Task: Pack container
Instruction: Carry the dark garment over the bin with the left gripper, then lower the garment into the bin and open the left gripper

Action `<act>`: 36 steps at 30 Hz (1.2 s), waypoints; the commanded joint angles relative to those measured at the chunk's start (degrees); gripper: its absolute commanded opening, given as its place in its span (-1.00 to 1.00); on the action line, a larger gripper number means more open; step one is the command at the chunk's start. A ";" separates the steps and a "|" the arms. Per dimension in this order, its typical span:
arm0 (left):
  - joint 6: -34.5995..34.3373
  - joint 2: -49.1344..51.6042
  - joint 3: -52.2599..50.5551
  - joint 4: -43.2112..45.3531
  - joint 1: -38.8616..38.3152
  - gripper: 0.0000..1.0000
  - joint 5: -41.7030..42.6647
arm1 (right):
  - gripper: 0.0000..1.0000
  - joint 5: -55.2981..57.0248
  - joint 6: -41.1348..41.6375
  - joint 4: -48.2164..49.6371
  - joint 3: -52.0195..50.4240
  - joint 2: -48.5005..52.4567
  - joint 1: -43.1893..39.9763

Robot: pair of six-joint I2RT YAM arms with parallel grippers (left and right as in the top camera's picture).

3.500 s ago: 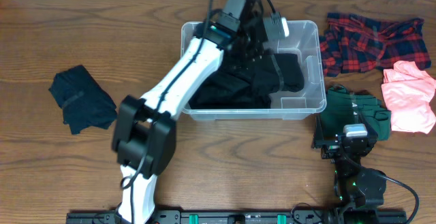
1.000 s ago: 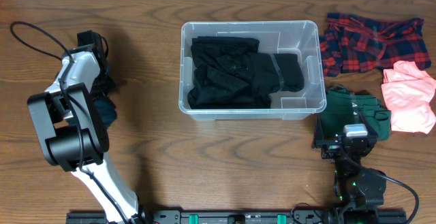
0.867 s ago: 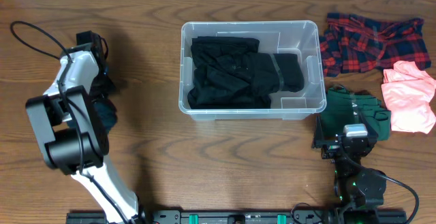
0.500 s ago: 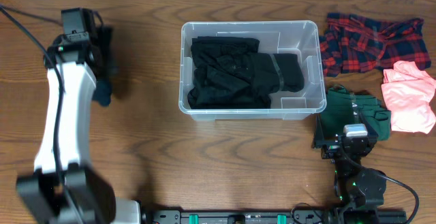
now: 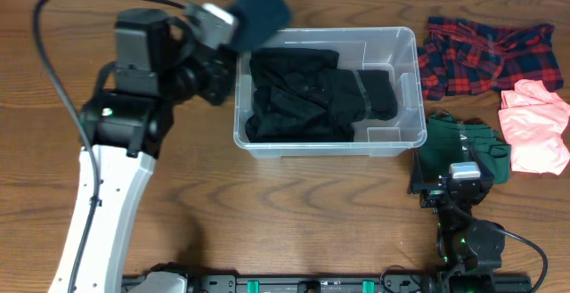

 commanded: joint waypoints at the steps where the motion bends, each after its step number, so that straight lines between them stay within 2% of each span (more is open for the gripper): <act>1: 2.05 2.14 1.27 0.35 -3.37 -0.89 8.07 | 0.99 0.59 -0.85 -0.20 -0.09 -0.24 -0.52; 7: 3.98 8.20 1.27 1.16 -10.01 -0.88 8.63 | 0.98 0.59 -0.85 -0.20 -0.09 -0.24 -0.52; 13: 4.44 15.02 1.27 5.79 -14.14 -0.88 8.63 | 0.98 0.59 -0.85 -0.20 -0.09 -0.24 -0.52; 26: 8.35 25.97 1.27 6.86 -20.65 -0.88 8.59 | 0.99 0.59 -0.85 -0.20 -0.09 -0.24 -0.52; 33: 8.33 27.19 1.27 6.84 -21.73 -0.88 8.59 | 0.99 0.59 -0.83 -0.20 -0.09 -0.24 -0.52; 34: 8.31 27.19 1.27 6.84 -21.73 -0.87 8.61 | 0.98 0.59 -0.85 -0.20 -0.09 -0.24 -0.52; 35: 8.28 27.19 1.27 6.84 -21.77 -0.73 8.61 | 0.98 0.59 -0.85 -0.20 -0.09 -0.24 -0.52; 36: 8.26 27.19 1.27 6.84 -21.99 -0.43 8.61 | 0.99 0.59 -0.85 -0.20 -0.09 -0.24 -0.52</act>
